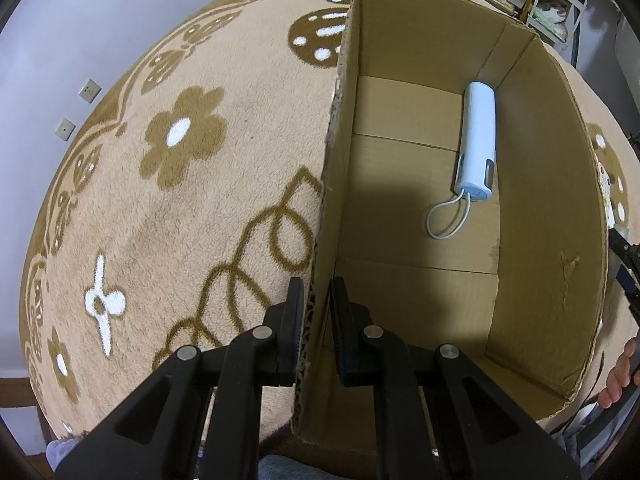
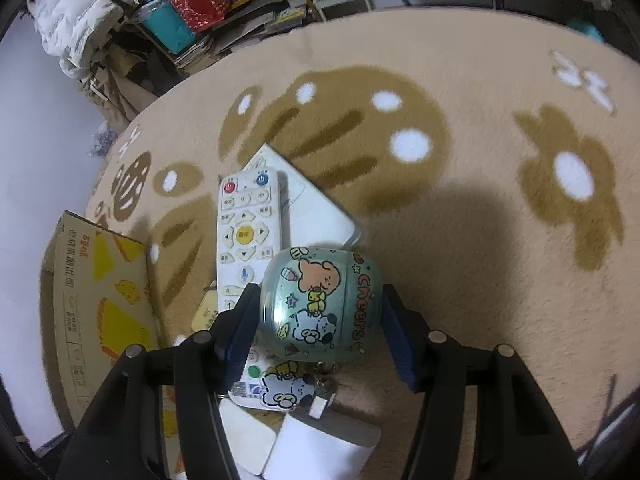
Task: Organize rigid objects
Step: 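Grasp the green Cheers keychain pouch with the right gripper and lift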
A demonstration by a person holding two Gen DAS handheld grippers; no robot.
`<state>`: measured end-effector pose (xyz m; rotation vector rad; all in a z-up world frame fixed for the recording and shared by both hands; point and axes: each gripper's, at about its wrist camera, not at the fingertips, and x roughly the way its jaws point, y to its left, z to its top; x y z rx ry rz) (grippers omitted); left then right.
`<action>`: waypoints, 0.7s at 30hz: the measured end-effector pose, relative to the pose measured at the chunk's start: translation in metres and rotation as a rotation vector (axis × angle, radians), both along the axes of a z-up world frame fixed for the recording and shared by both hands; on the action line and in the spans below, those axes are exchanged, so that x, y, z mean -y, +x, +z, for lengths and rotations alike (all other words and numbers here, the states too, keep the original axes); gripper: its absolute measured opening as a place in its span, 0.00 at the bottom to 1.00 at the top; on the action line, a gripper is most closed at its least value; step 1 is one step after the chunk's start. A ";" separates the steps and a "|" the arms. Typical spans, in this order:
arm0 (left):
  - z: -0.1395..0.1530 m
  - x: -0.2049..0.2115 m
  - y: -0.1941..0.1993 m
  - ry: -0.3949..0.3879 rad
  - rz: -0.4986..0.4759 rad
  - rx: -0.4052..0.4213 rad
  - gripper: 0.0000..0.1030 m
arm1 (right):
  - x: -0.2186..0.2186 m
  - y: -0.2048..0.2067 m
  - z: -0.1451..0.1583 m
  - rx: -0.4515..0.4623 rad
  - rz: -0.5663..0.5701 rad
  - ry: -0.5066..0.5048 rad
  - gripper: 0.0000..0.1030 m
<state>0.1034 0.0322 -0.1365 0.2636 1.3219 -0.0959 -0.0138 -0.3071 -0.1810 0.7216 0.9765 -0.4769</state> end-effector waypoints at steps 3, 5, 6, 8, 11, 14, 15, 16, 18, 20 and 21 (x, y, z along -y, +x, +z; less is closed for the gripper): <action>0.000 0.000 0.000 0.003 -0.002 0.000 0.12 | 0.003 -0.003 0.012 0.029 -0.010 -0.018 0.61; 0.000 0.000 0.000 0.003 -0.002 0.000 0.12 | 0.005 -0.004 0.020 0.056 -0.015 -0.011 0.61; 0.000 0.000 0.000 0.003 -0.002 0.001 0.12 | 0.004 -0.005 0.024 0.068 -0.012 -0.014 0.61; 0.000 0.000 0.000 0.003 -0.002 0.001 0.12 | 0.001 -0.002 0.032 0.084 0.003 -0.030 0.61; 0.000 0.000 0.000 0.002 -0.002 0.000 0.12 | -0.004 0.001 0.040 0.109 0.024 -0.035 0.61; 0.000 0.001 0.000 0.003 -0.002 0.001 0.12 | -0.011 0.005 0.049 0.138 0.050 -0.041 0.61; 0.000 0.001 0.000 0.004 -0.002 0.001 0.12 | -0.014 0.005 0.052 0.144 0.057 -0.046 0.61; 0.000 0.000 -0.001 0.003 -0.002 0.001 0.12 | -0.017 0.006 0.056 0.153 0.066 -0.055 0.61; 0.000 0.000 -0.001 0.002 -0.001 0.001 0.12 | -0.023 0.009 0.066 0.176 0.089 -0.074 0.61; 0.001 0.000 -0.001 0.001 -0.001 0.000 0.12 | -0.029 0.012 0.075 0.198 0.110 -0.092 0.61; 0.001 0.000 -0.001 0.002 -0.002 0.000 0.12 | -0.034 0.012 0.081 0.212 0.122 -0.102 0.61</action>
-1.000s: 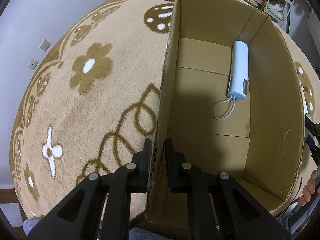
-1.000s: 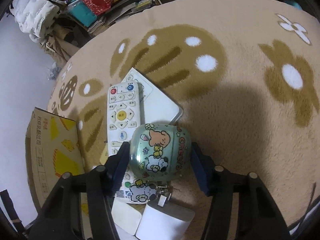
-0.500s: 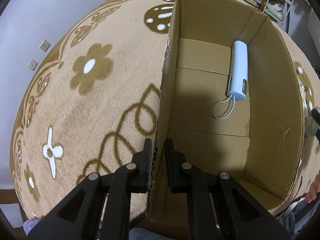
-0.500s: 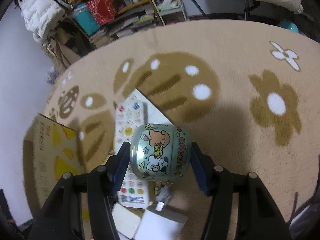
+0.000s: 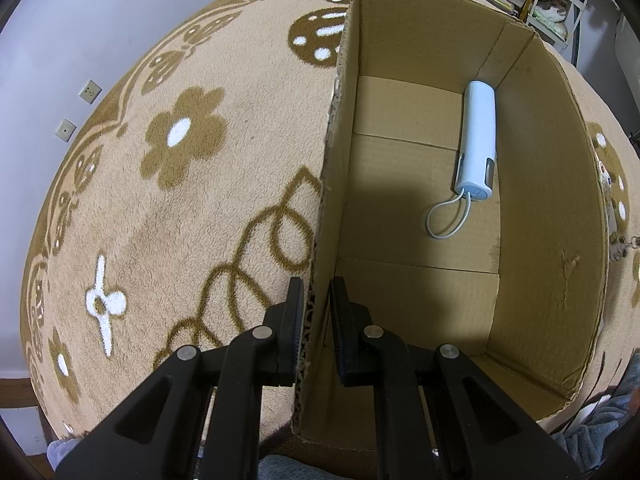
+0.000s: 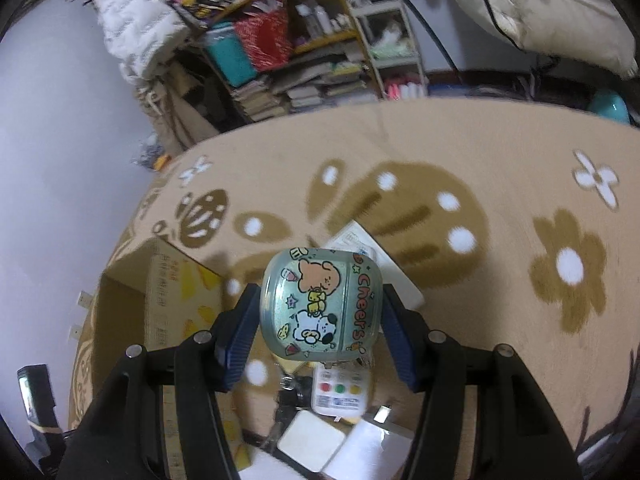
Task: Organize rigid objects
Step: 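Grasp the green Cheers keychain pouch with the right gripper and lift, then carry the pouch over the box and release it inside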
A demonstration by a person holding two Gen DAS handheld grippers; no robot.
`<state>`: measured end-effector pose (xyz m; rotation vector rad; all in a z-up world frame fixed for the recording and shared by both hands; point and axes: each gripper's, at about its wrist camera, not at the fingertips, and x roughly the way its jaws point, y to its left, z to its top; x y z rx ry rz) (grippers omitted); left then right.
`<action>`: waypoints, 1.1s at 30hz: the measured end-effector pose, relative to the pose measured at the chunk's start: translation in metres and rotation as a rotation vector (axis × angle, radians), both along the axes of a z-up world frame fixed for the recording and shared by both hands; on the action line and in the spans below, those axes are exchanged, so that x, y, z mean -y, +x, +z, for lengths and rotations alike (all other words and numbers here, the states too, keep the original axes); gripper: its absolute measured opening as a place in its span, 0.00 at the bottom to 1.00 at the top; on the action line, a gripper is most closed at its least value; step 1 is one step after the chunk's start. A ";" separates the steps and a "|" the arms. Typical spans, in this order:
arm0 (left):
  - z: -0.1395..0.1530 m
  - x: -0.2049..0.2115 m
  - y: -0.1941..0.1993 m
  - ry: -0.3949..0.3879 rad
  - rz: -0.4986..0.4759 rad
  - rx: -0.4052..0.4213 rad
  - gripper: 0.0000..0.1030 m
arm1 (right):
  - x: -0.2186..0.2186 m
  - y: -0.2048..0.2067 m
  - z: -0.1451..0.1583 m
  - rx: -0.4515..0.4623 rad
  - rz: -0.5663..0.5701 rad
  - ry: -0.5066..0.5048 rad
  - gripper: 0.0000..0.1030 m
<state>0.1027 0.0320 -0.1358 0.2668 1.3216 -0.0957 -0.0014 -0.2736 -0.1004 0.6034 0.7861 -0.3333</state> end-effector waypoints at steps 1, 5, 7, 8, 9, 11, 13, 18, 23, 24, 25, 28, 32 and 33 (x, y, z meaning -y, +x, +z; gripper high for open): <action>0.000 0.000 0.000 0.001 -0.001 0.000 0.12 | -0.005 0.001 0.005 0.013 0.011 -0.010 0.61; 0.000 0.000 0.000 0.004 -0.003 0.002 0.12 | -0.026 0.005 0.022 0.050 0.068 -0.042 0.61; 0.000 -0.001 0.000 0.002 0.000 0.001 0.12 | -0.035 0.005 0.028 0.065 0.092 -0.059 0.61; 0.000 -0.001 0.000 0.000 0.000 0.001 0.12 | -0.041 0.006 0.033 0.076 0.108 -0.068 0.61; 0.001 -0.001 0.000 -0.001 0.001 0.000 0.12 | -0.043 0.006 0.035 0.082 0.117 -0.072 0.61; 0.001 -0.001 0.000 -0.003 0.001 0.000 0.12 | -0.052 0.007 0.041 0.099 0.141 -0.084 0.61; 0.001 -0.001 0.000 -0.004 0.004 0.001 0.12 | -0.062 0.009 0.046 0.114 0.167 -0.096 0.61; 0.000 0.000 -0.002 0.003 0.002 0.004 0.12 | -0.080 0.014 0.051 0.129 0.224 -0.110 0.61; 0.001 -0.001 -0.002 -0.004 0.005 0.002 0.12 | -0.091 0.017 0.053 0.154 0.276 -0.059 0.61; 0.000 -0.001 -0.002 -0.005 0.007 0.001 0.12 | -0.093 0.018 0.054 0.159 0.288 -0.048 0.61; 0.000 -0.002 -0.002 -0.006 0.009 0.000 0.12 | -0.095 0.018 0.055 0.165 0.298 -0.040 0.61; 0.001 -0.002 -0.002 -0.009 0.011 -0.001 0.12 | -0.104 0.019 0.059 0.184 0.329 -0.025 0.61; 0.001 -0.003 -0.002 -0.012 0.013 -0.001 0.12 | -0.116 0.019 0.067 0.204 0.362 -0.038 0.61; 0.001 -0.003 -0.002 -0.011 0.012 -0.001 0.12 | -0.119 0.020 0.069 0.210 0.368 -0.039 0.61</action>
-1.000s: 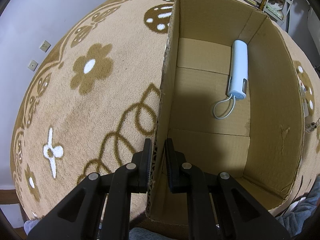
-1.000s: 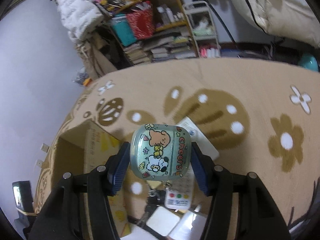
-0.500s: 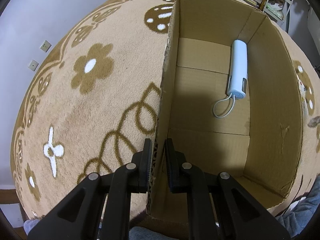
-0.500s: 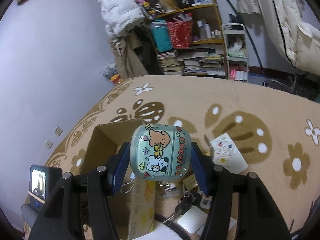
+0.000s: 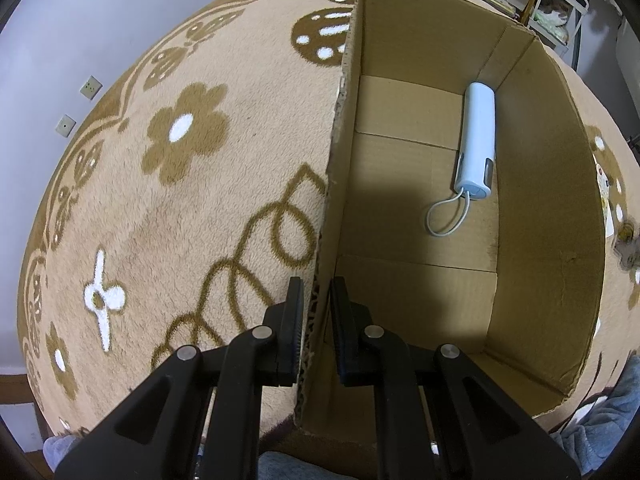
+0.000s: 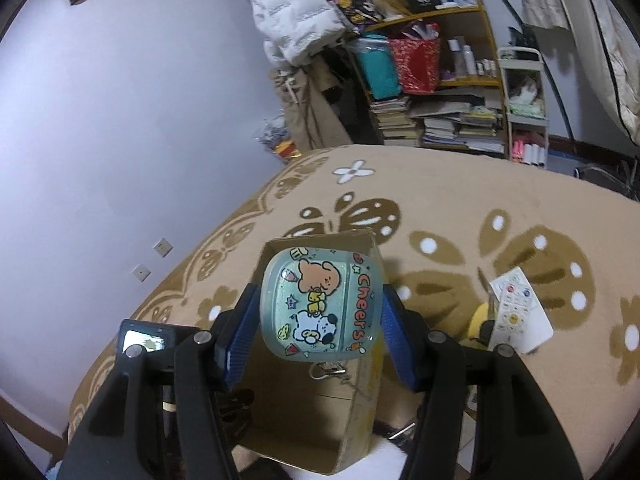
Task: Organize rigid objects
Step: 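Carry the pouch over the box and release it inside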
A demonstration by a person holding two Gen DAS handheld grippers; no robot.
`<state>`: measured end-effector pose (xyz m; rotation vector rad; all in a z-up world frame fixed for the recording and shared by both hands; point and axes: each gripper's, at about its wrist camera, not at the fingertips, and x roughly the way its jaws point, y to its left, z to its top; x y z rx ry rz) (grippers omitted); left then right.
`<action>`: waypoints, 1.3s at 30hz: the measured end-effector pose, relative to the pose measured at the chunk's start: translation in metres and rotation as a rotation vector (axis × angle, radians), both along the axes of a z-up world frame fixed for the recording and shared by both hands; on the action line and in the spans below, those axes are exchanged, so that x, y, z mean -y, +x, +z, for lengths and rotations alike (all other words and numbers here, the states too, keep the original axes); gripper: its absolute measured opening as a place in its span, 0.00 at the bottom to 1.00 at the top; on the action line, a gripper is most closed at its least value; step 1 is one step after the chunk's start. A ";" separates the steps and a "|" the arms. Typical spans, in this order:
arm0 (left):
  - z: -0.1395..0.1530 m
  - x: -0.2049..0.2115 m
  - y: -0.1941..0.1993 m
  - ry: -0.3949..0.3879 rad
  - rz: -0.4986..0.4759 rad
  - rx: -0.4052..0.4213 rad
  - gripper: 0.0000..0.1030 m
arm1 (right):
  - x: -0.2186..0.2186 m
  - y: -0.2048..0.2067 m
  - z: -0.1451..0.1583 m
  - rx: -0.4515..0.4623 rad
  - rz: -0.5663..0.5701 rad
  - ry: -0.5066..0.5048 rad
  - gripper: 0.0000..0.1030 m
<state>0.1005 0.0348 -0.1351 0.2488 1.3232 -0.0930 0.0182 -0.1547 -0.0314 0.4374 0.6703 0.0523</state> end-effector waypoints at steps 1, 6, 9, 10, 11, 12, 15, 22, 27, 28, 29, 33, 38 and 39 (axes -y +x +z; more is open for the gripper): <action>0.000 0.000 0.000 0.000 0.000 0.000 0.12 | -0.002 0.000 0.002 0.005 0.005 0.001 0.61; 0.000 -0.001 0.000 -0.002 0.001 -0.001 0.12 | -0.010 -0.003 0.012 0.041 0.026 -0.022 0.61; 0.000 -0.001 0.000 -0.001 0.000 0.000 0.12 | -0.013 0.001 0.007 0.026 0.030 -0.038 0.61; 0.000 -0.001 0.000 0.001 -0.001 0.000 0.12 | -0.014 0.004 0.002 0.011 0.034 -0.035 0.61; 0.000 -0.001 0.000 0.001 -0.001 0.000 0.12 | -0.014 0.005 -0.002 0.001 0.037 -0.033 0.61; -0.001 -0.001 0.000 0.002 -0.001 0.000 0.12 | -0.015 0.007 -0.006 -0.010 0.039 -0.034 0.61; -0.001 0.000 0.000 0.003 -0.002 0.001 0.12 | -0.017 0.013 -0.018 -0.043 0.046 -0.036 0.61; -0.001 0.000 0.000 0.002 -0.002 0.000 0.12 | -0.022 0.024 -0.040 -0.101 0.068 -0.032 0.61; -0.001 0.000 0.000 0.002 -0.002 0.000 0.12 | -0.030 0.029 -0.052 -0.147 0.072 -0.088 0.61; -0.001 0.000 0.000 0.003 -0.002 0.000 0.12 | -0.030 0.030 -0.054 -0.155 0.073 -0.100 0.61; -0.001 0.000 0.000 0.003 -0.003 0.000 0.12 | -0.032 0.031 -0.057 -0.166 0.075 -0.114 0.61; -0.001 0.000 0.000 0.000 -0.001 0.000 0.12 | -0.036 0.033 -0.060 -0.176 0.072 -0.162 0.61; -0.001 0.001 0.000 0.001 -0.002 0.001 0.12 | -0.037 0.034 -0.059 -0.180 0.072 -0.180 0.61; -0.001 0.000 0.000 0.001 -0.001 0.001 0.12 | -0.038 0.034 -0.059 -0.181 0.073 -0.184 0.61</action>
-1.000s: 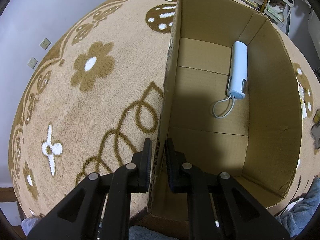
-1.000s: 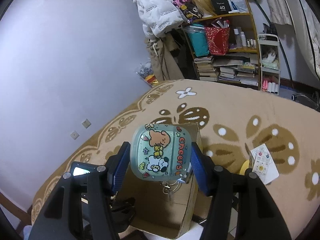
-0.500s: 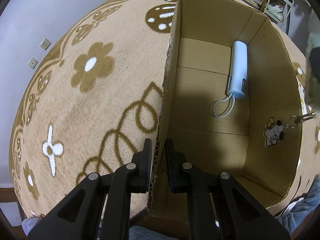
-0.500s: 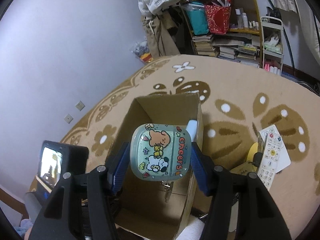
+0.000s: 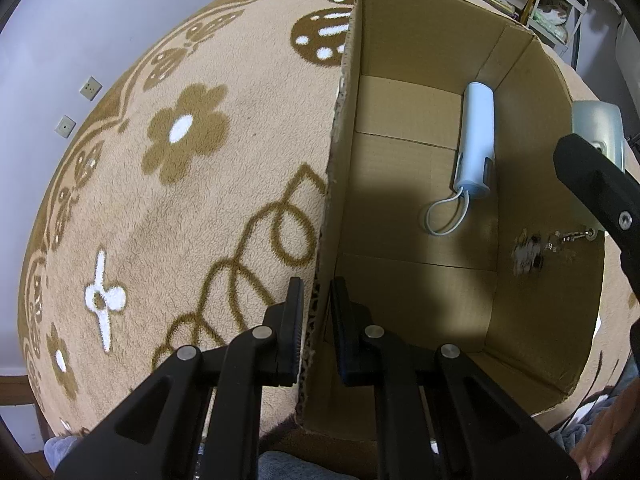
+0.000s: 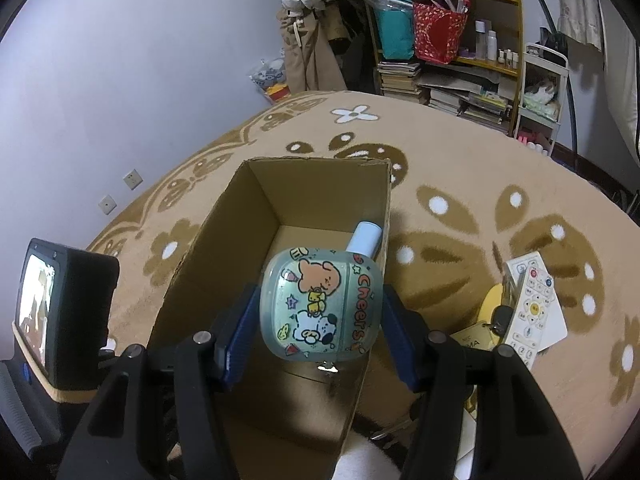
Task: Organize rigid objects
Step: 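Carry the pouch over the box and release it inside, then move the right gripper back to the white TV remote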
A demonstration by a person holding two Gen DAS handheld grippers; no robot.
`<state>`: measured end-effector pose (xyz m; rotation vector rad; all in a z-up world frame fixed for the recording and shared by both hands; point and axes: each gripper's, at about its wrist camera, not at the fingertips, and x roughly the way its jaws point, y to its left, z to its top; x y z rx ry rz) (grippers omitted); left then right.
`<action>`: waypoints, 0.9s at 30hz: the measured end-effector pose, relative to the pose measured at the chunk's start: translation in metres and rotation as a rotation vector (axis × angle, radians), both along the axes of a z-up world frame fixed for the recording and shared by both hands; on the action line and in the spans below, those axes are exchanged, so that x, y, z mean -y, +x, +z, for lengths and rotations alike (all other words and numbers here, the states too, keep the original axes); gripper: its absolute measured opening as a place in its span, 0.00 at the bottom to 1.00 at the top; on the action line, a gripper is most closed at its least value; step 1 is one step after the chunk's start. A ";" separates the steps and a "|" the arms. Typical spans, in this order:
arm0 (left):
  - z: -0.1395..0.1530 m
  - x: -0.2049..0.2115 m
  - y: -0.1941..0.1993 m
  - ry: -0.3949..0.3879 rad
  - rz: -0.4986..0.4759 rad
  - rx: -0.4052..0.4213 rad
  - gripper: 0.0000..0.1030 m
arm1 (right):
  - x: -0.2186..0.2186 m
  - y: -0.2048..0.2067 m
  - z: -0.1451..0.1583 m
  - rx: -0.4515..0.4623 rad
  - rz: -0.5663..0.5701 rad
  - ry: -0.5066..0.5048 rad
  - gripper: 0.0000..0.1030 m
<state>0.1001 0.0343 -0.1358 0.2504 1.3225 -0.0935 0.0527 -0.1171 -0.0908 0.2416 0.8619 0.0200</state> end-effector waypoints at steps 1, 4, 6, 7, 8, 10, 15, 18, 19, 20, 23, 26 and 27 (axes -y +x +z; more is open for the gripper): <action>0.000 0.000 0.000 0.000 0.001 0.000 0.12 | 0.000 0.000 0.000 -0.001 0.001 -0.004 0.61; 0.000 0.001 0.000 -0.002 0.001 -0.001 0.12 | -0.002 0.001 0.001 -0.005 0.005 -0.014 0.61; 0.000 0.000 0.000 -0.002 0.001 -0.001 0.12 | -0.002 0.001 0.000 -0.005 0.004 -0.018 0.61; 0.000 0.000 0.000 -0.002 0.001 0.000 0.12 | -0.002 0.001 0.001 0.000 0.004 -0.014 0.61; 0.000 0.000 0.000 -0.001 0.001 0.000 0.12 | -0.002 0.001 0.001 0.002 0.006 -0.005 0.61; 0.000 0.000 0.000 -0.001 0.000 -0.001 0.13 | -0.001 0.001 0.001 0.000 0.006 0.007 0.62; 0.002 -0.001 0.000 -0.006 0.005 0.002 0.12 | -0.001 -0.001 0.006 -0.003 0.004 0.005 0.62; 0.002 -0.001 0.000 -0.002 0.004 0.003 0.12 | 0.001 -0.005 0.015 0.016 -0.001 0.015 0.69; 0.002 -0.001 0.000 -0.003 0.004 0.004 0.12 | 0.002 -0.007 0.019 0.030 -0.007 0.012 0.77; 0.002 -0.001 0.000 -0.003 0.005 0.003 0.12 | 0.003 -0.009 0.023 0.047 -0.013 0.005 0.84; 0.003 0.000 0.000 -0.006 0.006 0.002 0.12 | 0.006 -0.014 0.032 0.070 -0.025 -0.020 0.91; 0.004 0.000 -0.001 -0.002 0.004 0.003 0.12 | 0.013 -0.013 0.034 0.048 -0.049 -0.039 0.98; 0.004 0.000 -0.001 -0.002 0.003 0.003 0.12 | 0.018 -0.014 0.034 0.044 -0.059 -0.039 0.98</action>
